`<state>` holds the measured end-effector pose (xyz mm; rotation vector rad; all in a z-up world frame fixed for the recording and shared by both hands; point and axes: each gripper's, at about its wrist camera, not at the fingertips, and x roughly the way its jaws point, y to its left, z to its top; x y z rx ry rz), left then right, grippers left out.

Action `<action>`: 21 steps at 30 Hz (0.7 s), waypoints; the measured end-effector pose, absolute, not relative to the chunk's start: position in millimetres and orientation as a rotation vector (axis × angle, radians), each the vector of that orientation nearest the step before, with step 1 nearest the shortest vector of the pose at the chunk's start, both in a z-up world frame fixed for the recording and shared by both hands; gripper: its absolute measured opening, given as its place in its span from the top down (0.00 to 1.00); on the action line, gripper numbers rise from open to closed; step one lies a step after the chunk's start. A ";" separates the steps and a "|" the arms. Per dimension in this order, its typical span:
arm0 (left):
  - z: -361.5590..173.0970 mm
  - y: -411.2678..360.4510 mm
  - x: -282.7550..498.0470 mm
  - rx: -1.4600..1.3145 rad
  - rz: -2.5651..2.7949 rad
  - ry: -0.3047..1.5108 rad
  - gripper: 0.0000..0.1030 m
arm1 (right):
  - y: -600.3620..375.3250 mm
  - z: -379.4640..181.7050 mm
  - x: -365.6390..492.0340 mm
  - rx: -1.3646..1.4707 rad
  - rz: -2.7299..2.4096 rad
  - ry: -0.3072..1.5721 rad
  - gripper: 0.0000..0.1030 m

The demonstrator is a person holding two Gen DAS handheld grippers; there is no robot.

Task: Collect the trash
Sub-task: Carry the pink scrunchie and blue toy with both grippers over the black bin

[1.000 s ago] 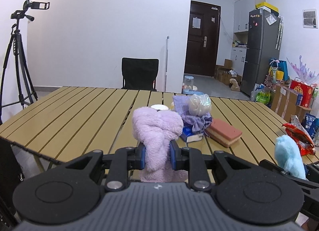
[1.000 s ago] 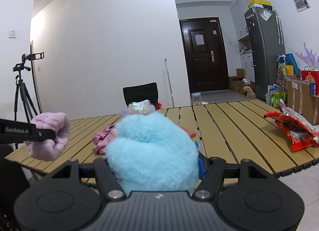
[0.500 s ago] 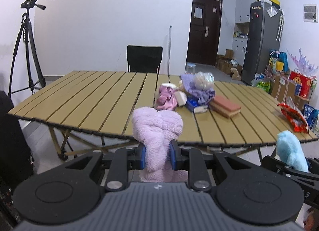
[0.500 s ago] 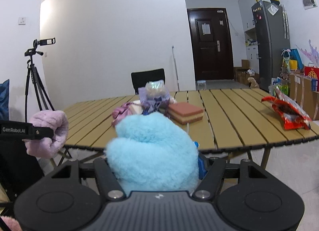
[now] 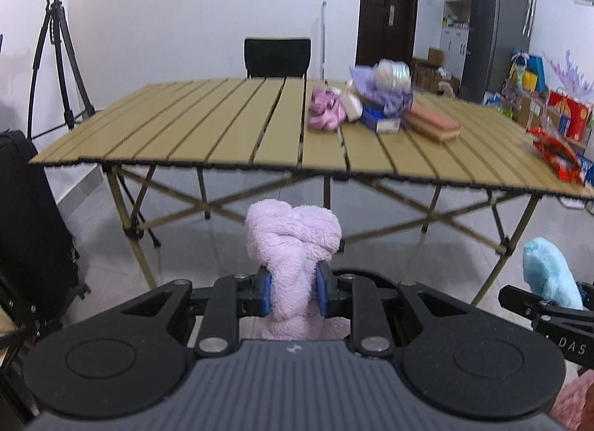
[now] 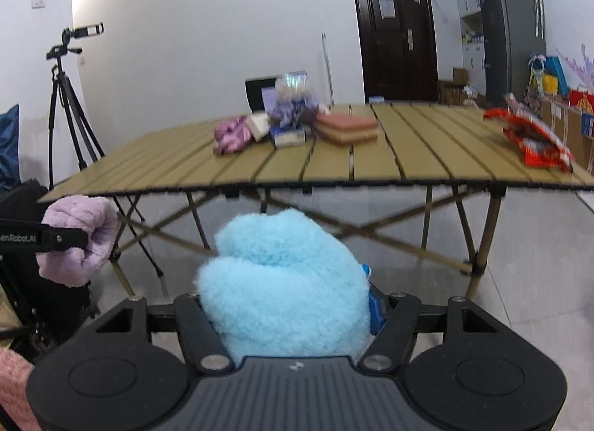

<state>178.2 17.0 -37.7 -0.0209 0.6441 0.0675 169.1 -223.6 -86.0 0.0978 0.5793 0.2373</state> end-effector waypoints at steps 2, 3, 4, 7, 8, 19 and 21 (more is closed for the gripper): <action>-48.3 17.9 174.8 -0.015 0.072 0.667 0.78 | -223.3 -93.5 168.2 0.095 0.234 0.607 0.37; -53.5 18.3 173.7 -0.011 0.074 0.679 0.78 | -223.3 -97.6 166.9 0.094 0.233 0.619 0.37; -58.6 18.9 172.7 -0.006 0.077 0.692 0.78 | -223.5 -101.9 166.3 0.093 0.232 0.633 0.37; -71.8 21.8 169.6 -0.001 0.084 0.726 0.78 | -222.6 -115.9 164.4 0.090 0.232 0.675 0.37; -76.2 22.7 168.6 0.000 0.087 0.737 0.78 | -221.7 -120.6 164.4 0.088 0.232 0.689 0.37; -126.2 35.3 169.8 -0.003 0.120 0.865 0.78 | -209.7 -175.9 164.1 0.051 0.243 0.848 0.37; -135.1 37.4 171.6 -0.004 0.123 0.889 0.78 | -208.5 -185.1 164.0 0.044 0.239 0.875 0.37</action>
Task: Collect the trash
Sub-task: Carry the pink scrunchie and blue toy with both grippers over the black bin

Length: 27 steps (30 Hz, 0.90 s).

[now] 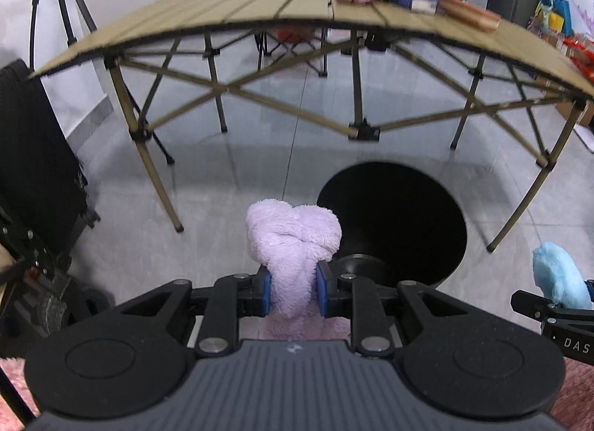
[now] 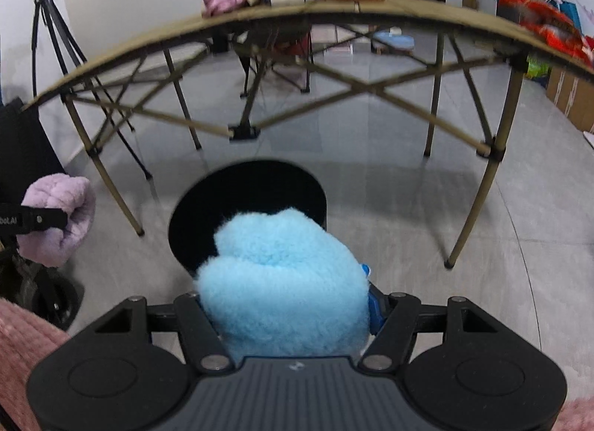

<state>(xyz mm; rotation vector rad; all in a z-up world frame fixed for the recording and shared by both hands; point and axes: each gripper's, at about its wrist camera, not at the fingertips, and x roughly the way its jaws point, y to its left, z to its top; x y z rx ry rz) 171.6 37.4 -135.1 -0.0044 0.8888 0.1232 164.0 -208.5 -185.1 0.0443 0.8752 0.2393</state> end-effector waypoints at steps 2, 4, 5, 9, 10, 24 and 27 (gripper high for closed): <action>-142.6 38.9 173.9 -0.004 0.127 0.909 0.78 | -208.1 -193.8 164.3 0.042 0.237 0.901 0.37; -150.9 41.1 177.4 -0.003 0.130 0.933 0.78 | -207.8 -201.5 165.0 0.040 0.230 0.922 0.37; -155.5 42.2 179.4 -0.003 0.133 0.946 0.78 | -208.1 -204.8 165.8 0.041 0.228 0.932 0.37; -168.0 45.2 187.7 -0.008 0.141 0.993 0.78 | -209.8 -218.2 170.9 0.043 0.213 0.970 0.37; -169.5 45.1 189.6 -0.009 0.143 1.000 0.78 | -210.2 -221.1 172.1 0.043 0.210 0.978 0.37; -183.8 44.0 210.1 -0.020 0.150 1.074 0.78 | -223.6 -247.2 193.2 0.069 0.157 1.049 0.37; -184.0 43.4 213.2 -0.025 0.148 1.083 0.78 | -225.3 -251.3 195.8 0.076 0.149 1.059 0.37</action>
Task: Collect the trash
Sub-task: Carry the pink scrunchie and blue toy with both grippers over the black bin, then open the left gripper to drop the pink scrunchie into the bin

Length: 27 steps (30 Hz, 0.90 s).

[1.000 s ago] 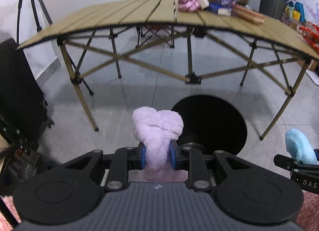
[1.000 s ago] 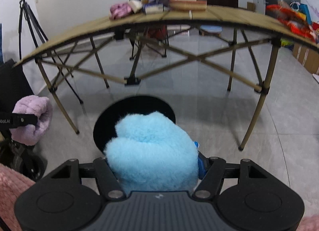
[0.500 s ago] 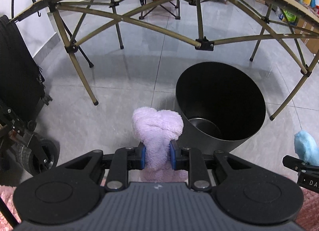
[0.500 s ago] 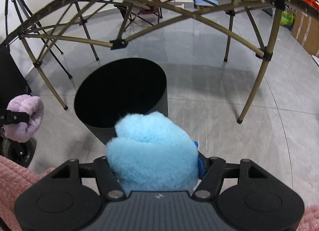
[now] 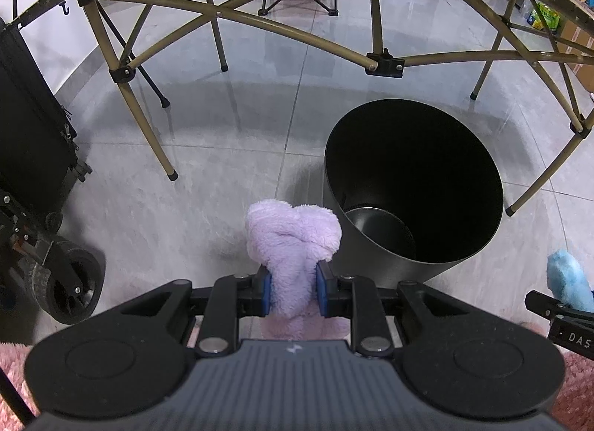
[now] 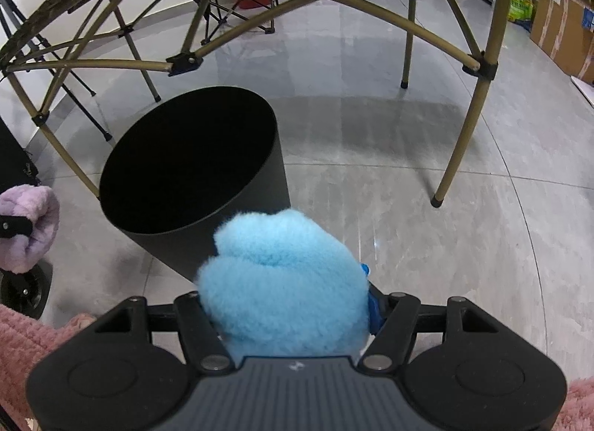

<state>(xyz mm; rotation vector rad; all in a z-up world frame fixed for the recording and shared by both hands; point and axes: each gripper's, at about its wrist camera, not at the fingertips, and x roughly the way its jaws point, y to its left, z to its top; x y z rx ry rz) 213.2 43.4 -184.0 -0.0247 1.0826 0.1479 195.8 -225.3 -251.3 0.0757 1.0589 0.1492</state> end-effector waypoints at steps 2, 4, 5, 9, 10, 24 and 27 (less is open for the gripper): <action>-183.7 42.3 215.8 -0.025 0.147 1.086 0.78 | -225.8 -252.7 197.1 0.079 0.147 1.062 0.37; -183.1 41.5 217.7 -0.025 0.147 1.089 0.78 | -226.2 -253.8 198.4 0.082 0.145 1.065 0.37; -182.7 40.8 219.1 -0.027 0.145 1.092 0.78 | -226.6 -254.2 198.9 0.084 0.144 1.066 0.37; -180.5 36.0 226.2 -0.029 0.142 1.094 0.78 | -227.9 -255.0 201.8 0.092 0.138 1.067 0.37; -179.7 34.3 228.0 -0.030 0.139 1.094 0.78 | -228.4 -255.2 201.7 0.093 0.136 1.067 0.37; -172.6 -8.1 261.0 -0.001 0.064 1.088 0.78 | -246.2 -261.8 213.3 0.123 0.085 1.064 0.37; -171.4 -19.7 270.0 0.009 0.047 1.085 0.78 | -251.8 -263.4 214.8 0.132 0.075 1.064 0.37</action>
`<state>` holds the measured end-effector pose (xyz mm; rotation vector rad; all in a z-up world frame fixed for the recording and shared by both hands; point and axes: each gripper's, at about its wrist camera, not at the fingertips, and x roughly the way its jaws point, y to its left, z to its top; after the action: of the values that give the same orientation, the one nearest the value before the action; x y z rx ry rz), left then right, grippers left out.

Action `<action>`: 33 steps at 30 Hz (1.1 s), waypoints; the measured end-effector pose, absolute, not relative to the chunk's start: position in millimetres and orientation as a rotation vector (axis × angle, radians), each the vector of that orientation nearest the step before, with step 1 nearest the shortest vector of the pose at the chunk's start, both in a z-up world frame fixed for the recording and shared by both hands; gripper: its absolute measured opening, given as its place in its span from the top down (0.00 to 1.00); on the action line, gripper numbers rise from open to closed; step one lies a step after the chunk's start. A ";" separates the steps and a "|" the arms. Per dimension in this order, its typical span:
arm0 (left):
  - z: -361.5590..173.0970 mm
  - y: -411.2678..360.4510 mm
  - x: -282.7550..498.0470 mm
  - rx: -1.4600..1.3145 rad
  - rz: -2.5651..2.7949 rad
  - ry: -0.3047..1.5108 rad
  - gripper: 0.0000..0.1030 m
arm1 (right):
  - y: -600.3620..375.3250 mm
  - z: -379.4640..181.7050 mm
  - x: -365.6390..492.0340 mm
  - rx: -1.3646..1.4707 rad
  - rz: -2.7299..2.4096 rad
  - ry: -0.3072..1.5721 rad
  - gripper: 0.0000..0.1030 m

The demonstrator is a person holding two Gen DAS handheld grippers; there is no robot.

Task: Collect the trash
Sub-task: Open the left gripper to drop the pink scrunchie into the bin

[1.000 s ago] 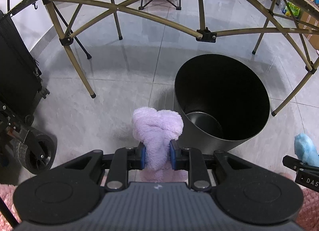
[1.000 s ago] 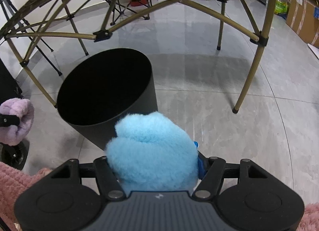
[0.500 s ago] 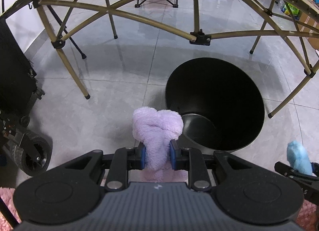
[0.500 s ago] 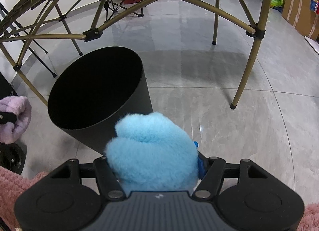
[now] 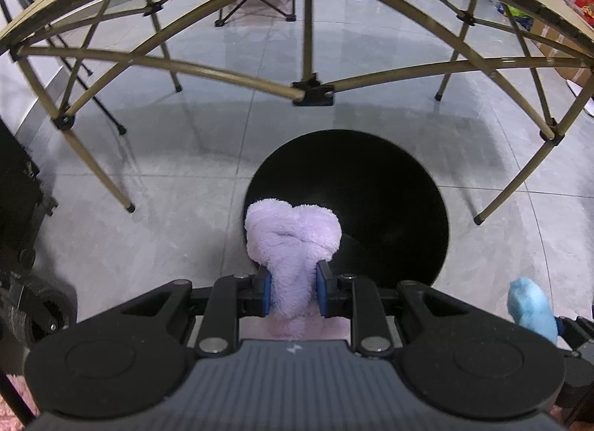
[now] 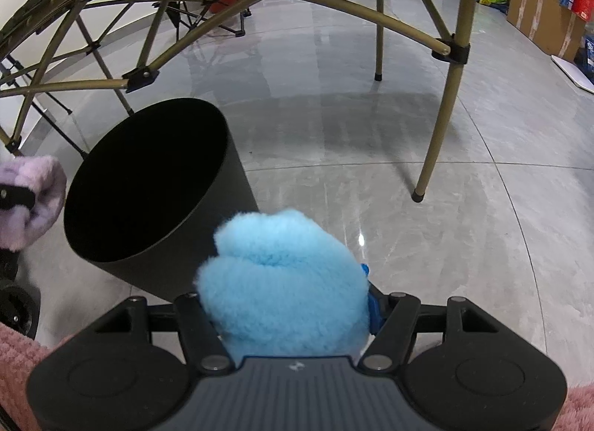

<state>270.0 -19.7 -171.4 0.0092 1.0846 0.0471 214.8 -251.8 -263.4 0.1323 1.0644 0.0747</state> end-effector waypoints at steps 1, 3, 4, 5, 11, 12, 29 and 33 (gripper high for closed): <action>-171.7 -22.8 273.0 0.012 0.042 1.086 0.78 | -253.3 -263.8 215.3 0.135 0.072 1.064 0.37; -172.5 -30.4 277.8 0.019 0.031 1.089 0.78 | -257.1 -264.9 216.7 0.141 0.063 1.064 0.37; -173.2 -34.6 280.2 0.024 0.025 1.091 0.78 | -258.6 -265.3 217.1 0.144 0.059 1.064 0.37; -174.0 -38.1 282.3 0.027 0.020 1.094 0.78 | -259.9 -265.7 217.6 0.146 0.056 1.063 0.37; -182.2 -55.7 297.3 0.043 0.001 1.119 0.78 | -267.7 -268.0 220.9 0.156 0.037 1.060 0.37; -184.1 -58.4 300.1 0.044 -0.001 1.126 0.78 | -268.9 -268.5 221.2 0.157 0.035 1.061 0.37; -182.4 -72.3 310.4 0.080 0.027 1.061 0.00 | -275.1 -273.4 223.9 0.173 0.025 1.067 0.37; -181.5 -66.6 311.0 0.075 0.064 1.056 0.00 | -275.0 -272.4 222.9 0.173 0.026 1.063 0.37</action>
<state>311.0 -66.6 -181.5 0.0753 1.0557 0.0637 222.9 -275.0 -272.4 0.1730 1.0632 0.0265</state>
